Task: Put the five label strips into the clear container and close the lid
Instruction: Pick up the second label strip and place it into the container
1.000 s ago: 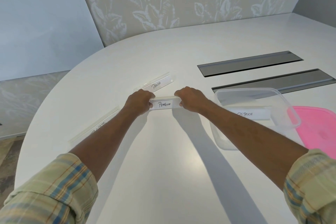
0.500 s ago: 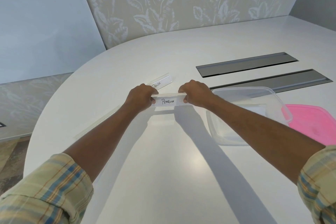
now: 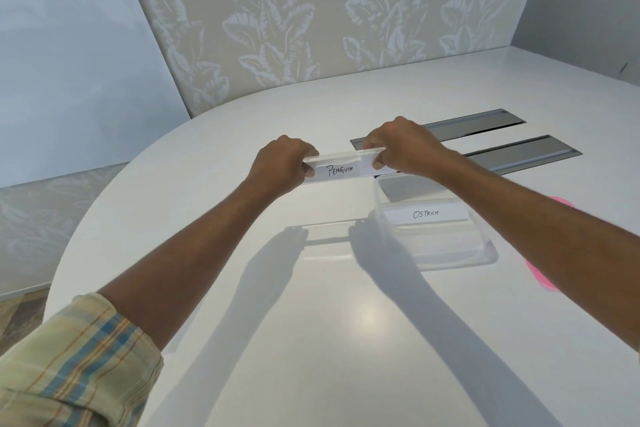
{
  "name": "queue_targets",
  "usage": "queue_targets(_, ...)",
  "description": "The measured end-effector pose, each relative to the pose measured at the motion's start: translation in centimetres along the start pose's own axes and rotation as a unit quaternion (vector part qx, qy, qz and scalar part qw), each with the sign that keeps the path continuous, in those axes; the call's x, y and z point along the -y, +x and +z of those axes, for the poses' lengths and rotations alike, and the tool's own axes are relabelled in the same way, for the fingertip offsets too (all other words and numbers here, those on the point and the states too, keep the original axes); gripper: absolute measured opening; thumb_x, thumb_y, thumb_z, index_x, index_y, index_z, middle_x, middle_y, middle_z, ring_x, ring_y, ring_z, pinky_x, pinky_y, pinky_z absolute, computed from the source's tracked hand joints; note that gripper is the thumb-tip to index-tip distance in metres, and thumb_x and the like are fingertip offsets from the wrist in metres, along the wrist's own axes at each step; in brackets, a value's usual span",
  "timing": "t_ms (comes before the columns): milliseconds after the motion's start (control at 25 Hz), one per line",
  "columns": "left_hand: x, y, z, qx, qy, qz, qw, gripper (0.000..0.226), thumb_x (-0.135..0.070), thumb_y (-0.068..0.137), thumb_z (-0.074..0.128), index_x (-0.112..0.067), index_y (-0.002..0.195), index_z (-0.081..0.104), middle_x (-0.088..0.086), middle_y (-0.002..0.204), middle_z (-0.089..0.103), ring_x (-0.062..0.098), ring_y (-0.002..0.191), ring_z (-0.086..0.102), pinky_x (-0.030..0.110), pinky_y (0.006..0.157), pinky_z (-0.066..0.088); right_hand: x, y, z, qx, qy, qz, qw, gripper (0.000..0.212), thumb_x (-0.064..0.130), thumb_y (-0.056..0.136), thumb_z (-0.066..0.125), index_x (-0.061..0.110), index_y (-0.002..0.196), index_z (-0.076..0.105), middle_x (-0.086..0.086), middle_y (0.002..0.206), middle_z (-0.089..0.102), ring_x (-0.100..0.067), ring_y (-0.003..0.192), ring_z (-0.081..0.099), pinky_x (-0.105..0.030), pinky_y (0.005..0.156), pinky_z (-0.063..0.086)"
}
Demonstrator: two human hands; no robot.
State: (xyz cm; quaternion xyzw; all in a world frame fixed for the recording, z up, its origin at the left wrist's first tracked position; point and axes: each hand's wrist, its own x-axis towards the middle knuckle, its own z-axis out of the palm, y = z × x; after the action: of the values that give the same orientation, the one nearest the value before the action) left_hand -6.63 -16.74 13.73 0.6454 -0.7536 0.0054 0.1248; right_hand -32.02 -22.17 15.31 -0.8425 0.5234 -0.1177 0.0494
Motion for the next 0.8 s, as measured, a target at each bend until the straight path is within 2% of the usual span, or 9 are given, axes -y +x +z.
queue_targets(80, -2.2, 0.6, 0.0, -0.005, 0.005, 0.017, 1.0, 0.044, -0.003, 0.085, 0.061, -0.027, 0.118, 0.077, -0.001, 0.101, 0.078, 0.028, 0.102, 0.065, 0.038, 0.077, 0.055, -1.6, -1.3, -1.5, -0.006, -0.003, 0.011, 1.0, 0.036, 0.009, 0.081, 0.081, 0.026, 0.113, 0.077, -0.001, 0.106, 0.076, -0.019, 0.072, 0.058, -0.03, 0.069, 0.045)
queue_targets(200, -5.4, 1.7, 0.5, -0.006, -0.001, 0.037, 0.999, 0.041, -0.005, 0.087, 0.063, -0.029, 0.117, 0.077, -0.001, 0.101, 0.077, 0.028, 0.103, 0.065, 0.035, 0.074, 0.051, -4.3, -3.4, -3.0, -0.018, 0.001, 0.035, 0.999, 0.035, 0.011, 0.08, 0.082, 0.029, 0.11, 0.077, 0.002, 0.107, 0.076, -0.022, 0.086, 0.065, -0.031, 0.069, 0.045)
queue_targets(360, -9.3, 3.1, 1.9, 0.002, -0.005, 0.059, 0.998, 0.038, -0.011, 0.089, 0.068, -0.031, 0.12, 0.076, 0.002, 0.104, 0.077, 0.03, 0.102, 0.067, 0.035, 0.074, 0.051, -8.3, -5.4, -3.6, -0.022, 0.011, 0.066, 0.997, 0.038, 0.01, 0.078, 0.085, 0.026, 0.112, 0.078, 0.0, 0.115, 0.078, -0.022, 0.101, 0.069, -0.033, 0.076, 0.055)
queue_targets(440, -11.0, 3.8, 3.0, 0.005, 0.003, 0.072, 0.997, 0.034, -0.018, 0.09, 0.071, -0.031, 0.121, 0.075, 0.005, 0.106, 0.074, 0.03, 0.103, 0.067, 0.032, 0.071, 0.043, -10.2, -6.1, -3.4, -0.02, 0.019, 0.081, 0.996, 0.043, 0.008, 0.078, 0.086, 0.024, 0.117, 0.078, 0.001, 0.12, 0.077, -0.021, 0.108, 0.071, -0.028, 0.072, 0.052)
queue_targets(520, -12.3, 4.4, 4.2, 0.006, 0.006, 0.079, 0.997, 0.034, -0.023, 0.091, 0.073, -0.03, 0.123, 0.074, 0.003, 0.112, 0.073, 0.03, 0.109, 0.066, 0.031, 0.073, 0.04, -11.8, -6.7, -3.0, -0.016, 0.023, 0.094, 0.995, 0.043, 0.006, 0.078, 0.086, 0.023, 0.116, 0.077, 0.002, 0.12, 0.077, -0.019, 0.101, 0.071, -0.026, 0.069, 0.048)
queue_targets(600, -13.3, 5.0, 5.3, 0.002, 0.022, 0.096, 0.995, 0.038, -0.027, 0.092, 0.074, -0.03, 0.13, 0.071, -0.001, 0.12, 0.074, 0.027, 0.117, 0.065, 0.031, 0.078, 0.043, -13.0, -7.2, -2.4, -0.006, 0.015, 0.106, 0.994, 0.041, 0.005, 0.077, 0.085, 0.025, 0.112, 0.077, 0.002, 0.116, 0.077, -0.02, 0.099, 0.07, -0.033, 0.077, 0.054)
queue_targets(680, -14.2, 5.5, 6.4, -0.003, 0.067, 0.126, 0.99, 0.042, -0.034, 0.093, 0.073, -0.029, 0.135, 0.069, -0.003, 0.125, 0.074, 0.026, 0.12, 0.065, 0.033, 0.087, 0.043, -14.0, -7.5, -1.5, 0.004, 0.006, 0.11, 0.994, 0.04, 0.004, 0.077, 0.084, 0.024, 0.11, 0.077, 0.001, 0.114, 0.077, -0.023, 0.106, 0.07, -0.039, 0.084, 0.058)
queue_targets(800, -15.1, 6.2, 8.1, 0.008, 0.09, 0.144, 0.985, 0.043, -0.037, 0.092, 0.074, -0.026, 0.133, 0.069, -0.002, 0.125, 0.075, 0.025, 0.119, 0.066, 0.032, 0.084, 0.035, -15.2, -7.7, -0.1, 0.023, -0.003, 0.105, 0.994, 0.041, 0.004, 0.077, 0.084, 0.02, 0.115, 0.076, -0.003, 0.119, 0.076, -0.026, 0.111, 0.07, -0.044, 0.089, 0.058)
